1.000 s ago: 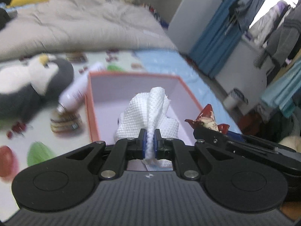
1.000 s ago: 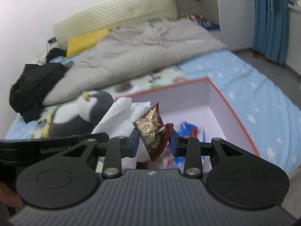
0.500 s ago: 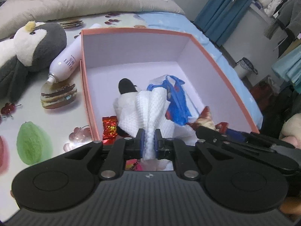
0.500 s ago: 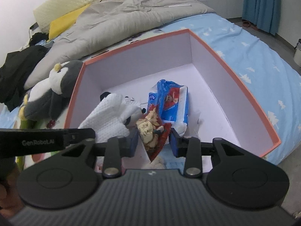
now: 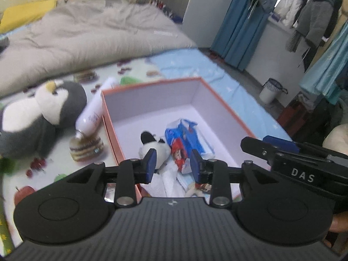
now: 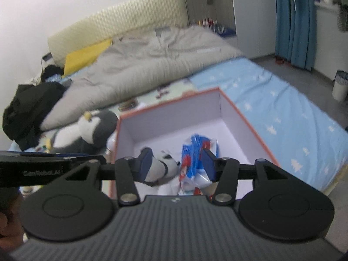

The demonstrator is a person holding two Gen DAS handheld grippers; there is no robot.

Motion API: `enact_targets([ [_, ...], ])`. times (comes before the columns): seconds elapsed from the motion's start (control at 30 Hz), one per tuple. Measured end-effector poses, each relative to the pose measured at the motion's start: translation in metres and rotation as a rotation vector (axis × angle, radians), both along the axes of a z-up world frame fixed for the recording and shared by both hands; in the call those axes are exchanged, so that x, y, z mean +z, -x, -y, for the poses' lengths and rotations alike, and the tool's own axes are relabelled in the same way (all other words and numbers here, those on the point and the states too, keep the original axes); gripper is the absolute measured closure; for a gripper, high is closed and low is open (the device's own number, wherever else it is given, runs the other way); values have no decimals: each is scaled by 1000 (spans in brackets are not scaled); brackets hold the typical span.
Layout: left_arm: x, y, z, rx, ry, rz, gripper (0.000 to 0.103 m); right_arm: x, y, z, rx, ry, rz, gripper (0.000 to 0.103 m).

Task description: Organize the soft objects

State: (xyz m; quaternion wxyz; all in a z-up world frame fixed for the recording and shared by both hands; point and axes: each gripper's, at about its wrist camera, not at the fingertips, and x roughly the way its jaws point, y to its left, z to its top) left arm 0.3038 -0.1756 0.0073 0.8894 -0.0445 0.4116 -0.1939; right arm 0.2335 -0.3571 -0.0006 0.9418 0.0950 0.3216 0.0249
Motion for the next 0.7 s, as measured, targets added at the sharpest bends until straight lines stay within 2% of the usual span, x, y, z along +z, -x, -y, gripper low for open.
enact_targets([
  [0.13, 28, 25, -8, -30, 1, 51, 64, 28, 28, -7, -18, 7, 68, 50],
  [0.37, 58, 73, -27, -54, 20, 113, 64, 54, 78, -22, -53, 22, 142, 50],
  [0.53, 65, 108, -38, -57, 21, 139, 64, 58, 106, -32, -65, 26, 167, 50],
  [0.7, 61, 135, -49, -42, 14, 149, 64, 46, 130, -36, -75, 16, 162, 50],
])
